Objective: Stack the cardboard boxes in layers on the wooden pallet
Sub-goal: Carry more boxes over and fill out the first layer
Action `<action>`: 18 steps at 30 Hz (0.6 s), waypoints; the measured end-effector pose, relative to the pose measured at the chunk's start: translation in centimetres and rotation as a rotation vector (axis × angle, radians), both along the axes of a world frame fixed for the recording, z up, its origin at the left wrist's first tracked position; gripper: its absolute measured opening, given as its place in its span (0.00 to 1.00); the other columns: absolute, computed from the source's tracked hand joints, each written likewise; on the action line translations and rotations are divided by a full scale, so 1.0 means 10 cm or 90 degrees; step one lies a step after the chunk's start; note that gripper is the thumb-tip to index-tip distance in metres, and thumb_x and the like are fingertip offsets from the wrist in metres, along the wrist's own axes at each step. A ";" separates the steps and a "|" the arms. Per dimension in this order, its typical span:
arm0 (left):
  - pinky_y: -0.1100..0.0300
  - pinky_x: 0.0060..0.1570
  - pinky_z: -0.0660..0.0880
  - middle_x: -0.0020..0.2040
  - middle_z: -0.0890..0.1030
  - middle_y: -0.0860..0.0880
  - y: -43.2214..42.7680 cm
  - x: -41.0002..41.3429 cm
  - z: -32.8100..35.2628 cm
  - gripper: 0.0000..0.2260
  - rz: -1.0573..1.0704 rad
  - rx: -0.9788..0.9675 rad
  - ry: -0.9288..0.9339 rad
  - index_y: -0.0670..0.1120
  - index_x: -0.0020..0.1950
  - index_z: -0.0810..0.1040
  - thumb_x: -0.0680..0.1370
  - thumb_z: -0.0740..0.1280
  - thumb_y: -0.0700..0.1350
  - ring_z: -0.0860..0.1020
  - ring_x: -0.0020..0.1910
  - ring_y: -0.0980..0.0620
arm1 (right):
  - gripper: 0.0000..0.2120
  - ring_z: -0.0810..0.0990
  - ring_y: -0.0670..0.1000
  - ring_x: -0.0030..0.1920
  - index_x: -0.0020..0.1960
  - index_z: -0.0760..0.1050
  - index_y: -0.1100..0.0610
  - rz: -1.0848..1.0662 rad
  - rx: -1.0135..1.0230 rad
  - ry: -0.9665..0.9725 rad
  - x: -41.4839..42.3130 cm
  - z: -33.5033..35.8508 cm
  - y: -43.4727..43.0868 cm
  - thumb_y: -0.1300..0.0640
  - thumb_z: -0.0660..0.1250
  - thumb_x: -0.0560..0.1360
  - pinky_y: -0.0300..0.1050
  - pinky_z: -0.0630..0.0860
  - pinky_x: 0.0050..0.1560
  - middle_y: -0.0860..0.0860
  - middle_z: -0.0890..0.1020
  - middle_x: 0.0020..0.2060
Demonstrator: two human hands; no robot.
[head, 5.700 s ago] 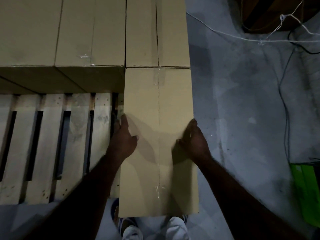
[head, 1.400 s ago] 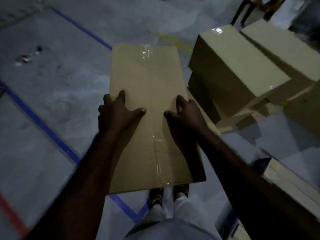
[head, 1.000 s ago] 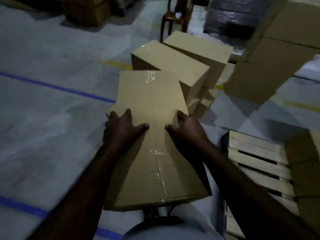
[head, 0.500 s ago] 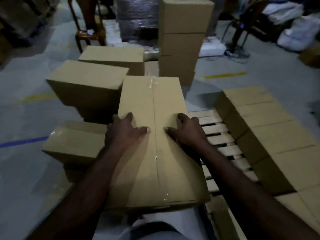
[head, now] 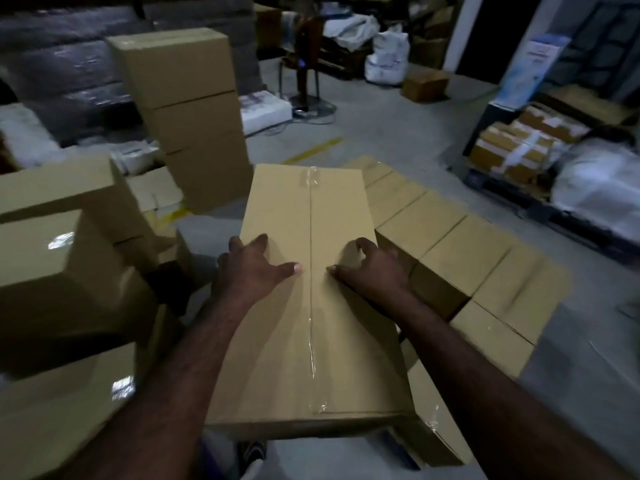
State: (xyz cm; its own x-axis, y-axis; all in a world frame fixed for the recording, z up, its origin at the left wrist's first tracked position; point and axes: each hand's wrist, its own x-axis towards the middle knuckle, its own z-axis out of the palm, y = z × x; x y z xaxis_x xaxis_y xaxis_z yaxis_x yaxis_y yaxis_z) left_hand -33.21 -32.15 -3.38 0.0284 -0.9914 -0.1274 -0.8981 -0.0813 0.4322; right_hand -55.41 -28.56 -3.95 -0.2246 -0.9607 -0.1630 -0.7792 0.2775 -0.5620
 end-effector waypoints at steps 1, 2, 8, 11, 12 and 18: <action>0.45 0.60 0.74 0.70 0.66 0.40 -0.12 -0.08 -0.01 0.44 -0.023 0.005 -0.009 0.52 0.76 0.66 0.67 0.68 0.74 0.70 0.66 0.36 | 0.40 0.71 0.59 0.66 0.75 0.63 0.47 -0.025 0.002 -0.001 -0.06 -0.02 -0.03 0.31 0.70 0.69 0.52 0.76 0.57 0.58 0.70 0.68; 0.44 0.60 0.73 0.71 0.65 0.40 -0.23 -0.15 -0.03 0.44 -0.044 0.008 -0.017 0.53 0.76 0.65 0.67 0.68 0.74 0.70 0.66 0.35 | 0.40 0.71 0.59 0.66 0.75 0.63 0.47 -0.052 0.004 -0.007 -0.11 -0.05 -0.07 0.31 0.70 0.69 0.52 0.76 0.57 0.58 0.69 0.68; 0.45 0.61 0.73 0.72 0.64 0.41 -0.88 -0.53 -0.17 0.44 -0.164 0.011 -0.020 0.54 0.77 0.64 0.66 0.70 0.73 0.69 0.68 0.36 | 0.42 0.72 0.60 0.66 0.77 0.61 0.46 -0.215 0.017 -0.046 -0.27 -0.23 -0.27 0.33 0.73 0.69 0.52 0.76 0.56 0.58 0.65 0.72; 0.45 0.62 0.72 0.74 0.62 0.40 -1.20 -0.76 -0.31 0.44 -0.234 0.016 -0.029 0.54 0.77 0.64 0.67 0.72 0.71 0.69 0.68 0.35 | 0.42 0.74 0.60 0.65 0.77 0.61 0.45 -0.302 0.026 -0.051 -0.35 -0.38 -0.37 0.34 0.73 0.69 0.54 0.79 0.56 0.58 0.65 0.72; 0.44 0.62 0.72 0.75 0.61 0.40 -1.29 -0.84 -0.37 0.44 -0.253 0.023 -0.027 0.53 0.77 0.64 0.67 0.72 0.70 0.68 0.69 0.35 | 0.42 0.75 0.60 0.63 0.77 0.62 0.45 -0.329 0.028 -0.060 -0.38 -0.44 -0.39 0.34 0.73 0.69 0.55 0.80 0.56 0.58 0.65 0.72; 0.46 0.60 0.75 0.75 0.61 0.41 -1.66 -1.28 -0.78 0.44 -0.343 0.062 -0.023 0.53 0.76 0.65 0.66 0.76 0.66 0.70 0.69 0.37 | 0.40 0.77 0.57 0.60 0.76 0.64 0.47 -0.431 0.051 -0.099 -0.62 -0.83 -0.48 0.39 0.75 0.70 0.54 0.80 0.57 0.58 0.68 0.70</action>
